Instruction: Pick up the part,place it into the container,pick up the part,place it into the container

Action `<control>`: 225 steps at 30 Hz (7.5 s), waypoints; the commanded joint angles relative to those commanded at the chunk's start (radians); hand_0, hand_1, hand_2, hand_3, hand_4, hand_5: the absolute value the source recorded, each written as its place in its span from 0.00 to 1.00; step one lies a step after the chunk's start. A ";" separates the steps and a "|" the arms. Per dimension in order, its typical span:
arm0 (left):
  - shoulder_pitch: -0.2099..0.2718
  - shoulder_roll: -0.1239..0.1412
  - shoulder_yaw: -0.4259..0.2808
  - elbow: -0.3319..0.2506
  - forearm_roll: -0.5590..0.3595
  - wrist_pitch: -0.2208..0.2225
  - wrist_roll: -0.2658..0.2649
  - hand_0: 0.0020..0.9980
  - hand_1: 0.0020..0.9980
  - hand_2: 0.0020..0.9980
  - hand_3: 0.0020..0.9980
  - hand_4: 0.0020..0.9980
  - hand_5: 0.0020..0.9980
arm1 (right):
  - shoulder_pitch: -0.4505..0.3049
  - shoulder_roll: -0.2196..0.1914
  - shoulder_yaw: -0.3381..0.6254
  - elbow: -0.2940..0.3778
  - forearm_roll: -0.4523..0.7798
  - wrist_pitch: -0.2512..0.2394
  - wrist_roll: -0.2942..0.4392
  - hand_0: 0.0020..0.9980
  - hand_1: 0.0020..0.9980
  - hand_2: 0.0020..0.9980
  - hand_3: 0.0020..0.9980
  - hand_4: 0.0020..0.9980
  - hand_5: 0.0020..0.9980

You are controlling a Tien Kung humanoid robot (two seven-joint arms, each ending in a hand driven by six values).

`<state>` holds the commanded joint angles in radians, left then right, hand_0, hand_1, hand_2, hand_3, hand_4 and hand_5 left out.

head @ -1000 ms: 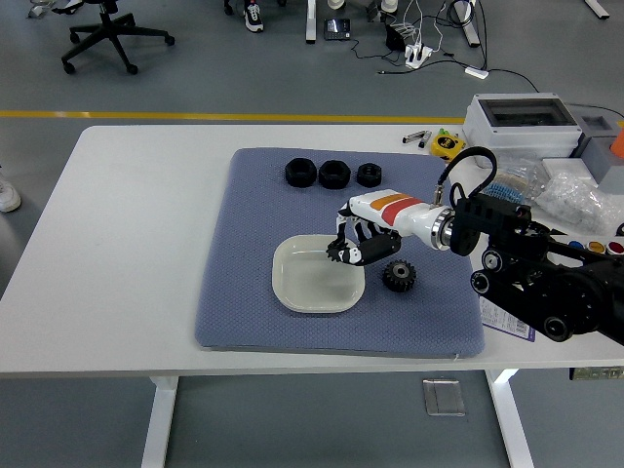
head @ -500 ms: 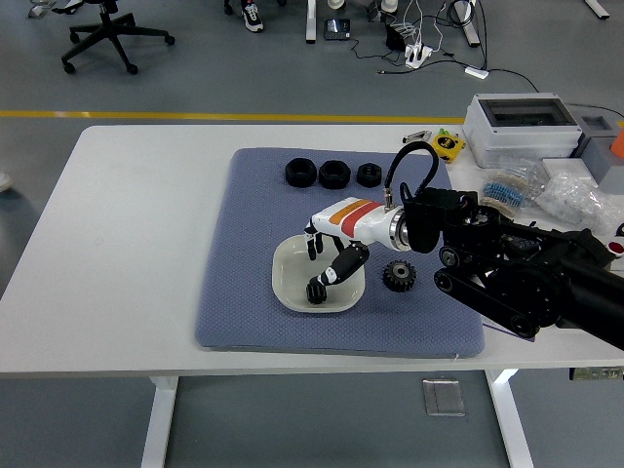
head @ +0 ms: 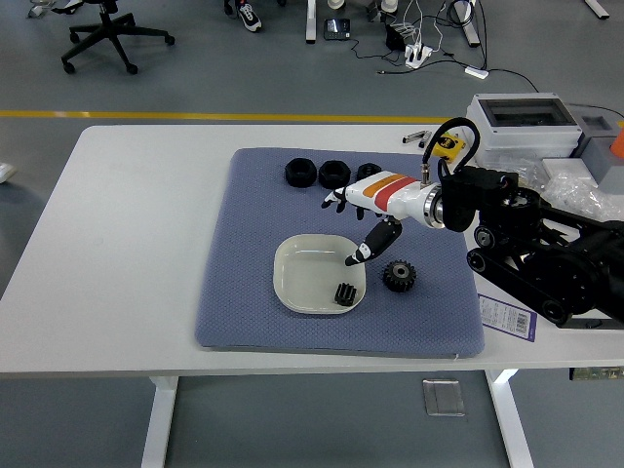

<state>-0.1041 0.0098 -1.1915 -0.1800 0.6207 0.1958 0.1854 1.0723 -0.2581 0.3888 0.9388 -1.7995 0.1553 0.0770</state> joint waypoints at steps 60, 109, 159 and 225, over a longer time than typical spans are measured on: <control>0.000 -0.010 -0.005 0.000 0.014 -0.006 0.009 0.87 0.87 0.89 0.61 0.54 0.68 | -0.165 -0.008 -0.003 -0.112 0.008 -0.070 0.021 0.39 0.51 0.54 0.55 0.87 0.26; 0.004 -0.005 -0.004 0.000 0.018 -0.003 0.008 0.87 0.87 0.89 0.61 0.54 0.68 | -0.048 0.138 0.035 -0.136 0.068 -0.101 0.020 0.04 0.18 0.38 0.49 0.77 0.33; 0.004 0.007 -0.021 0.000 0.036 -0.003 0.007 0.87 0.87 0.89 0.61 0.54 0.67 | -0.034 -0.003 0.169 -0.036 0.371 -0.307 0.009 0.39 0.54 0.81 0.89 1.00 0.47; 0.021 -0.004 -0.146 0.000 0.169 -0.020 -0.039 0.82 0.83 0.87 0.58 0.51 0.74 | -1.044 -0.181 1.183 0.781 1.354 -0.244 -0.132 0.60 0.67 0.76 0.83 1.00 0.83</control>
<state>-0.0831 0.0053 -1.3377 -0.1800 0.7896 0.1762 0.1460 0.0282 -0.4392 1.5718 1.7196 -0.4457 -0.0884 -0.0550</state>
